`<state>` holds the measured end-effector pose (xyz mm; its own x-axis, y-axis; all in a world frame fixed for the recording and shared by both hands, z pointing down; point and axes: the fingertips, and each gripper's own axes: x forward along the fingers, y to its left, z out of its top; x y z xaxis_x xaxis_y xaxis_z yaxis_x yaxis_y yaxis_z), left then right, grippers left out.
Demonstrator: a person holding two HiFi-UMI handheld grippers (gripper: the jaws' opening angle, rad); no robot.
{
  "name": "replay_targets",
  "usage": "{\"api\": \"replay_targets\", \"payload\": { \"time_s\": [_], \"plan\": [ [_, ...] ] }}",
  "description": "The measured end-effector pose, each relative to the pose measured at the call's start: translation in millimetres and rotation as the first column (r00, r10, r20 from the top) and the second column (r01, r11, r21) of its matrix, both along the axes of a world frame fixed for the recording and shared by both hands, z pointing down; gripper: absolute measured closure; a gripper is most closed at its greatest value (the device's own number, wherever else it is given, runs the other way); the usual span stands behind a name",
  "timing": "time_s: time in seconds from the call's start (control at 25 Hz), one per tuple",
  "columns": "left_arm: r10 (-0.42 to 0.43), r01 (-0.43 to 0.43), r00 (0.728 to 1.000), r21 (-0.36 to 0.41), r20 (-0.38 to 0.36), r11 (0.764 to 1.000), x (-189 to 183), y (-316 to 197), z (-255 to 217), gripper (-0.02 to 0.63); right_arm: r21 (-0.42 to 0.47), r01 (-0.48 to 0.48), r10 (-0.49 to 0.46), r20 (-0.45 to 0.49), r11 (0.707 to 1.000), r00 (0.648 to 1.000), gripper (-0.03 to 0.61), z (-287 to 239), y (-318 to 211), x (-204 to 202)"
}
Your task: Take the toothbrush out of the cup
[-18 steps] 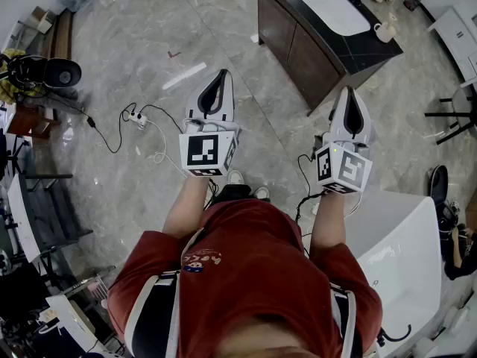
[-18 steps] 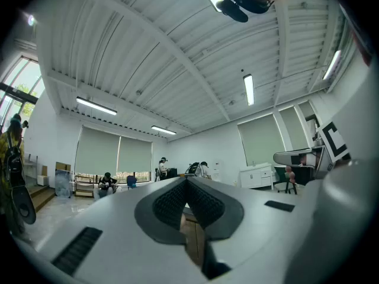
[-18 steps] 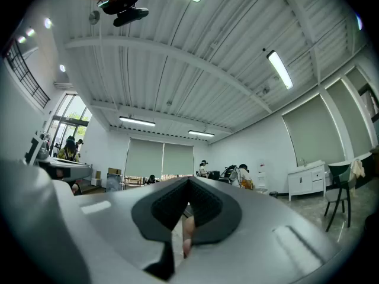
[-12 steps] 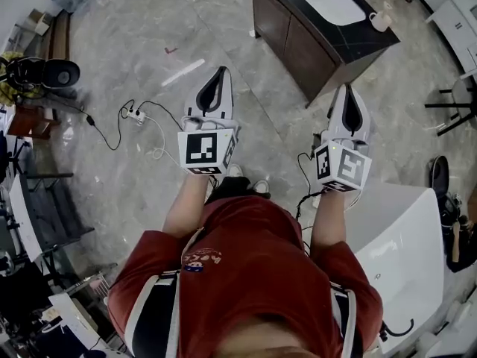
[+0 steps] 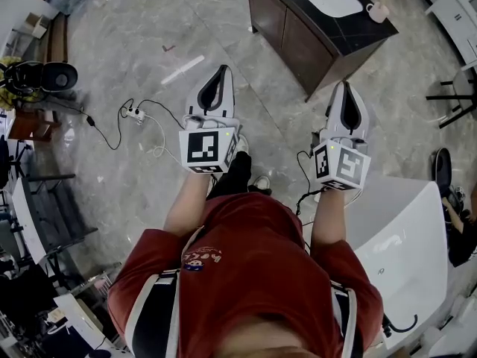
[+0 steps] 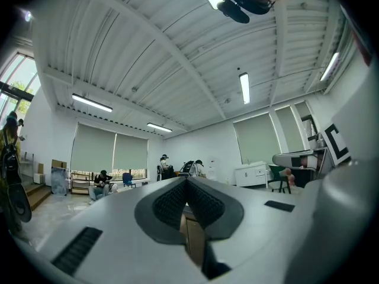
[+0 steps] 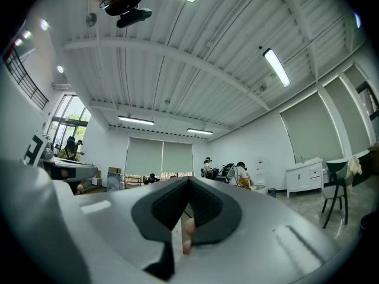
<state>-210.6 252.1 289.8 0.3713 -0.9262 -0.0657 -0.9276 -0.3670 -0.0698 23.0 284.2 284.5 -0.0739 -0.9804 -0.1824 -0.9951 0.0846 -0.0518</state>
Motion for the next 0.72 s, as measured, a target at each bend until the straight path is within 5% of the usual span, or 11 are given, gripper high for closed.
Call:
{"api": "replay_targets", "payload": {
  "time_s": [0.32, 0.72],
  "plan": [
    [0.024, -0.024, 0.999, -0.002, -0.022, 1.0, -1.0, -47.3, 6.9, 0.609, 0.009, -0.023, 0.023, 0.014, 1.0, 1.0, 0.569, 1.6, -40.8, 0.2],
    [0.05, -0.051, 0.998, -0.004, -0.038, 0.999, -17.2, -180.0, 10.0, 0.609, -0.005, -0.046, 0.046, -0.027, 0.999, 0.999, 0.569, -1.3, -166.1, -18.8]
  ]
}}
